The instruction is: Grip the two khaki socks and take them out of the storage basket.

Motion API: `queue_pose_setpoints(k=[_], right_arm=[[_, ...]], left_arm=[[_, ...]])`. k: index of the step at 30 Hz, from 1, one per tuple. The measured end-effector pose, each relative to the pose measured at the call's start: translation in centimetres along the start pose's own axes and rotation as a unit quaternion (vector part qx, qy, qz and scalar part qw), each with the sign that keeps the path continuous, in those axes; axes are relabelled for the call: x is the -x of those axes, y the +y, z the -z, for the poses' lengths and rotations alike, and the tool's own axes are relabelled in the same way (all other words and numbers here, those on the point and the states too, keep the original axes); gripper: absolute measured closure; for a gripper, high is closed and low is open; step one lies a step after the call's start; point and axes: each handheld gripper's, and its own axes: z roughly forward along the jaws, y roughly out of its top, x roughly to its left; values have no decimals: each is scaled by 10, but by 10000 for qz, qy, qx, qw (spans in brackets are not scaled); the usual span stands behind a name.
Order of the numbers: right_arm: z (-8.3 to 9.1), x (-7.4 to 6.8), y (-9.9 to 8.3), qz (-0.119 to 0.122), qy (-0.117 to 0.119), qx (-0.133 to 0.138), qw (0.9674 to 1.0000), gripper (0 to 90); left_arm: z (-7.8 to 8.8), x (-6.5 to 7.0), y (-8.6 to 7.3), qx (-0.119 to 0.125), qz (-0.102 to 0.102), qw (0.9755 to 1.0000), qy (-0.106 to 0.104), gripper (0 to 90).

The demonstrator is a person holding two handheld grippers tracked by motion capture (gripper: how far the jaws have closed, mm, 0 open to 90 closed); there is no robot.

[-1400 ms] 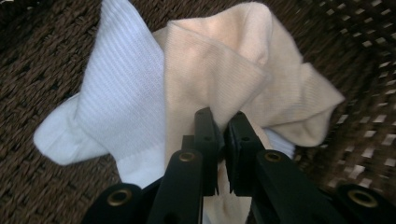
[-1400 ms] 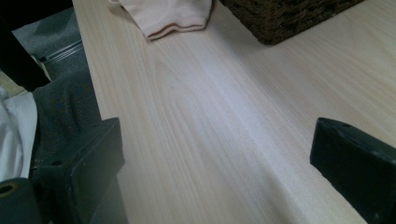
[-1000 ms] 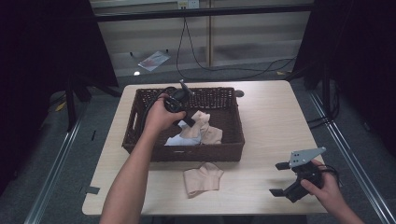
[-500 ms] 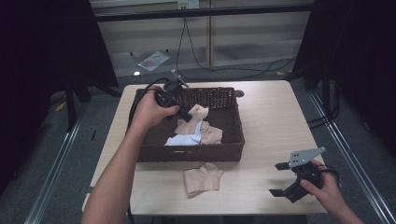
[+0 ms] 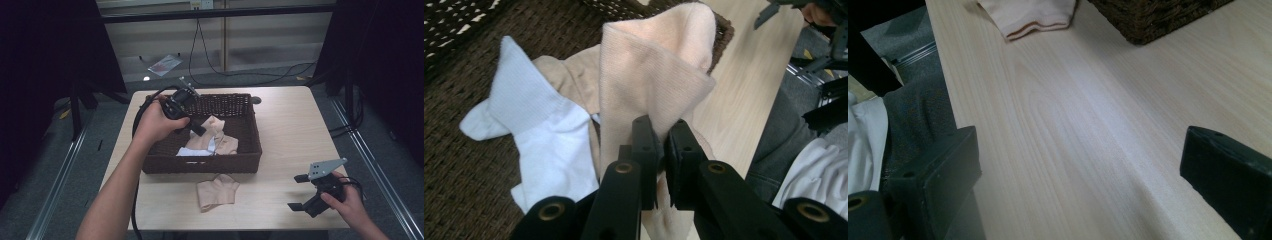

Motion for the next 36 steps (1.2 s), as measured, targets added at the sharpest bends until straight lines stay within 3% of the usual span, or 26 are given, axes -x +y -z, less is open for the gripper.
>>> queue_pose_setpoints(k=[7, 9, 10, 13, 16, 20, 21, 27, 36], right_arm=[[0, 0, 0, 5, 19, 5, 10000, 27], [0, 0, 0, -2, 2, -9, 10000, 27], [0, 0, 0, 9, 22, -12, 10000, 27], [0, 0, 0, 1, 26, -11, 10000, 27], [0, 0, 0, 5, 23, -11, 10000, 27], [-1, 0, 0, 8, 40, -21, 10000, 27], [-2, 0, 0, 5, 52, -11, 10000, 27], [-2, 0, 0, 11, 46, -15, 10000, 27], [-3, 0, 0, 23, 41, -51, 10000, 27]], left_arm=[[-6, 12, -3, -79, -244, 9996, -114, 841], [-10, 17, -4, -14, -176, 9998, -114, 841], [-10, 17, -4, -96, -303, 9994, -165, 841], [-14, 21, -6, -77, -299, 9993, -191, 840], [-19, 24, -8, -98, -417, 9989, -207, 840], [-27, 29, -12, -72, -464, 9985, -285, 840], [-29, 31, -13, -31, -387, 9988, -303, 840], [-38, 36, -17, -75, -582, 9978, -321, 838], [-57, 42, -26, -93, -584, 9975, -398, 837]])
